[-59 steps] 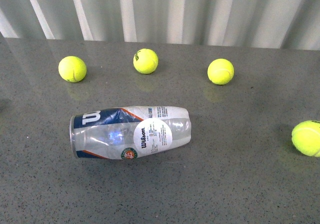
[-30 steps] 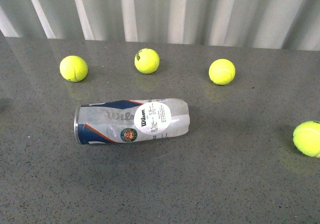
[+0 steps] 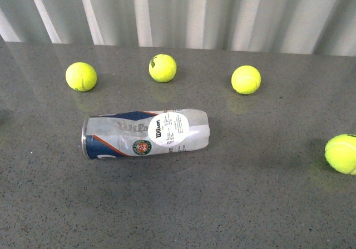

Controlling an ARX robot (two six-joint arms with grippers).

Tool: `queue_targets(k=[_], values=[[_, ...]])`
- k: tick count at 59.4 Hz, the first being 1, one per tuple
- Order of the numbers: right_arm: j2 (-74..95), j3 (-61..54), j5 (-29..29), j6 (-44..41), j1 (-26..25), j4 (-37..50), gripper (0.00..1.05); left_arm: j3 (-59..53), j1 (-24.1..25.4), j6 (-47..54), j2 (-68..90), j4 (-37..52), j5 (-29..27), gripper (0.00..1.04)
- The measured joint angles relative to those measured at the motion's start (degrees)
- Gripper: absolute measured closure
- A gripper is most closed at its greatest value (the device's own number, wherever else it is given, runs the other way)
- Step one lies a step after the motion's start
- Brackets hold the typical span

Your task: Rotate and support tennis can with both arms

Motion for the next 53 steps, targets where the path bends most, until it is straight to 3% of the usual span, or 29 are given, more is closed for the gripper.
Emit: queue_targets(k=[53], values=[[-18.0,-4.2,-0.1,0.1,0.0,-12.8,1.01,0.0,0.0,0.0,0.0,0.0,0.0,0.07]])
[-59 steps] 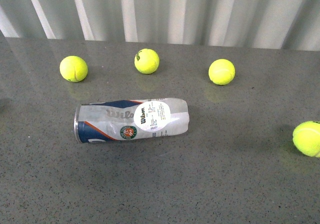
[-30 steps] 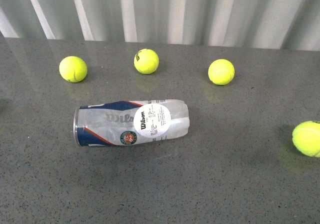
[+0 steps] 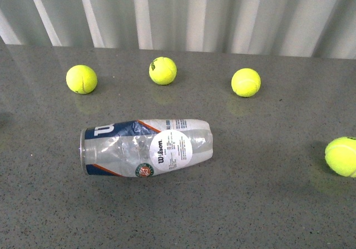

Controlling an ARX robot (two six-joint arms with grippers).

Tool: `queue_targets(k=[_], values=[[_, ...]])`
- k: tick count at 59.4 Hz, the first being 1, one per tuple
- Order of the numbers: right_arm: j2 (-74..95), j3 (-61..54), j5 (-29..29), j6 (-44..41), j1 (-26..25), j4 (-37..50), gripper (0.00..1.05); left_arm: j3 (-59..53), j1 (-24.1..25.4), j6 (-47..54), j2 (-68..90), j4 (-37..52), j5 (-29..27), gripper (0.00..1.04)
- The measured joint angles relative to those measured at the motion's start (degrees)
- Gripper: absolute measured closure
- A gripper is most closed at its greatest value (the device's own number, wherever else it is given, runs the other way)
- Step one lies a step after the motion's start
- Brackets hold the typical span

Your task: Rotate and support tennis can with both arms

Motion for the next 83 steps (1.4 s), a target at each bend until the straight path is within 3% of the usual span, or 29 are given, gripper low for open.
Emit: queue_targets(k=[6,29,47,51,54,58,61,71,83], values=[[-7.8,0.0,0.0,0.0,0.0,-9.7,1.01,0.0,0.0,0.0,0.0,0.0,0.0,0.07],[-9.8,0.0,0.0,0.0,0.0,-10.3,1.01,0.0,0.0,0.0,0.0,0.0,0.0,0.07],[-9.8,0.0,0.0,0.0,0.0,-10.3,0.49,0.0,0.0,0.0,0.0,0.0,0.0,0.07],[-9.8,0.0,0.0,0.0,0.0,-10.3,0.33,0.0,0.0,0.0,0.0,0.0,-0.1,0.07],[-9.8,0.0,0.0,0.0,0.0,-10.3,0.25,1.2,-1.1,-2.1,2.1,-3.3,-3.9,0.07],[-9.8,0.0,0.0,0.0,0.0,-10.3,0.12,5.2,-1.9,-6.8,12.2,-4.2,-8.3,0.07],[-9.8,0.0,0.0,0.1,0.0,-10.3,0.05,9.3,-1.8,-8.0,22.9,2.5,-8.2,0.07],[-9.8,0.0,0.0,0.0,0.0,-10.3,0.07,22.8,-1.6,-9.6,52.4,21.9,-2.8,0.07],[-9.8,0.0,0.0,0.0,0.0,-10.3,0.07,34.7,-3.7,-14.1,83.8,23.5,2.9,0.07]])
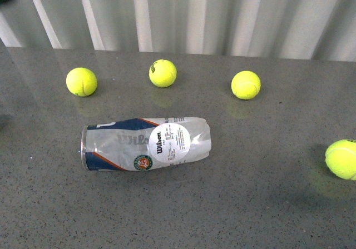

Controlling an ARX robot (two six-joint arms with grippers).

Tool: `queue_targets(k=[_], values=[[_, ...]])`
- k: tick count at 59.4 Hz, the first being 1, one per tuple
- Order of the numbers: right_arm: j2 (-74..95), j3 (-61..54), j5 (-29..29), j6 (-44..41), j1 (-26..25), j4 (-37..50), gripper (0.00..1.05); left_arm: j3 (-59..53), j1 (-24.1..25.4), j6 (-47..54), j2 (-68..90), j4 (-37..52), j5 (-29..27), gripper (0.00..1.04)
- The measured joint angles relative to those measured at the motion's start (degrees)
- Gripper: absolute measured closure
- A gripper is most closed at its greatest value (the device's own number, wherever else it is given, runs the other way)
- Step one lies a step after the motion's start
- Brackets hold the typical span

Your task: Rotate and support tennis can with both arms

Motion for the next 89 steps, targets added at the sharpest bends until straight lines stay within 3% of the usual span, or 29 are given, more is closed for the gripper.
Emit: queue_targets(k=[8,32,63,79,89], values=[[0.0,0.0,0.0,0.0,0.0,0.0,0.07,1.3,-2.5,-3.0,10.1,-0.7,3.2,0.07],[0.0,0.0,0.0,0.0,0.0,0.0,0.07,-3.9,-3.6,-3.0,12.9,2.0,1.9,0.07],[0.0,0.0,0.0,0.0,0.0,0.0,0.07,-5.4,-9.7,-7.8,27.8,18.8,0.2,0.07],[0.0,0.0,0.0,0.0,0.0,0.0,0.07,-4.0,-10.5,-17.6,31.8,27.7,2.7,0.07],[0.0,0.0,0.0,0.0,0.0,0.0,0.07,-4.2,-11.1,-22.3,32.5,32.3,4.1,0.33]])
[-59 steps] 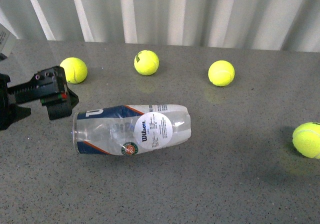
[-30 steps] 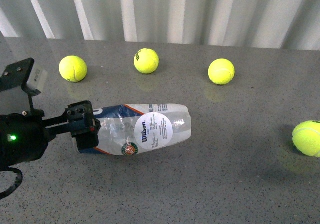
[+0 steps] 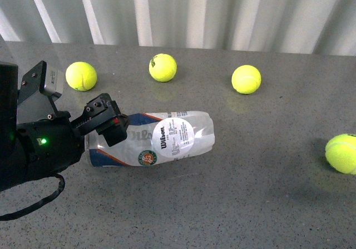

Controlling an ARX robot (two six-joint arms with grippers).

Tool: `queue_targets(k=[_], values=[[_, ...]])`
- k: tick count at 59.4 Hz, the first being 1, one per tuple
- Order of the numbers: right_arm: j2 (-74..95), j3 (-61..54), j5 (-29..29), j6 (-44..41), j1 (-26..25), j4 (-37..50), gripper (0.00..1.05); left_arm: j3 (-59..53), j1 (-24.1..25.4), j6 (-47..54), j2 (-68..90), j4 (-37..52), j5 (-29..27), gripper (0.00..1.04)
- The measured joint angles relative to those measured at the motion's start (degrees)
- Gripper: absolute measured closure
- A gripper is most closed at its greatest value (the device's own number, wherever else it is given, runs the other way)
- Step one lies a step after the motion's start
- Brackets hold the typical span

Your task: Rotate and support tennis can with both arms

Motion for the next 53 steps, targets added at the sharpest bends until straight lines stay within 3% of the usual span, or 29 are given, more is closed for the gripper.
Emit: queue_targets(k=[20,24,40,53], values=[[0.0,0.0,0.0,0.0,0.0,0.0,0.07,-1.6,-1.9,-7.6,2.7,4.8,0.9,0.92],[0.0,0.0,0.0,0.0,0.0,0.0,0.07,-1.6,-2.3,-9.3,2.7,5.4,1.2,1.00],[0.0,0.0,0.0,0.0,0.0,0.0,0.07,-1.6,-0.9,-11.0,-3.5,0.1,4.0,1.00],[0.0,0.0,0.0,0.0,0.0,0.0,0.07,4.4,1.7,1.6,-24.3,-24.5,14.8,1.01]])
